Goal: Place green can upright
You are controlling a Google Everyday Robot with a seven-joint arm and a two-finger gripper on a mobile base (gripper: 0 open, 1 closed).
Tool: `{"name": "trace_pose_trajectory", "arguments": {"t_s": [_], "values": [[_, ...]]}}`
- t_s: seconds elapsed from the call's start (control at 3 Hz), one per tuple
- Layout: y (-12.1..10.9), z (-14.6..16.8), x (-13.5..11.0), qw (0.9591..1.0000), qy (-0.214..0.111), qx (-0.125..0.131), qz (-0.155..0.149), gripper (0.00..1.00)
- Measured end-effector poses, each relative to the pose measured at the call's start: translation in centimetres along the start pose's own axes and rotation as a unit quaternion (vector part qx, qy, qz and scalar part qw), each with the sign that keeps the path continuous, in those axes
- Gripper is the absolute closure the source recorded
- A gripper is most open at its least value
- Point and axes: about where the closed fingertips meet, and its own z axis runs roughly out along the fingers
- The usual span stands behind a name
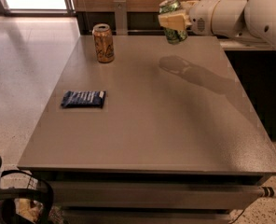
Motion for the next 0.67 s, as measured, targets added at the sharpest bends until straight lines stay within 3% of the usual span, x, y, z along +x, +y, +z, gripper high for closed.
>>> {"name": "trace_pose_trajectory", "arguments": {"t_s": [0.67], "values": [[2.10,-0.44,0.85,0.9987,-0.050,-0.002,-0.003,1.00]]}}
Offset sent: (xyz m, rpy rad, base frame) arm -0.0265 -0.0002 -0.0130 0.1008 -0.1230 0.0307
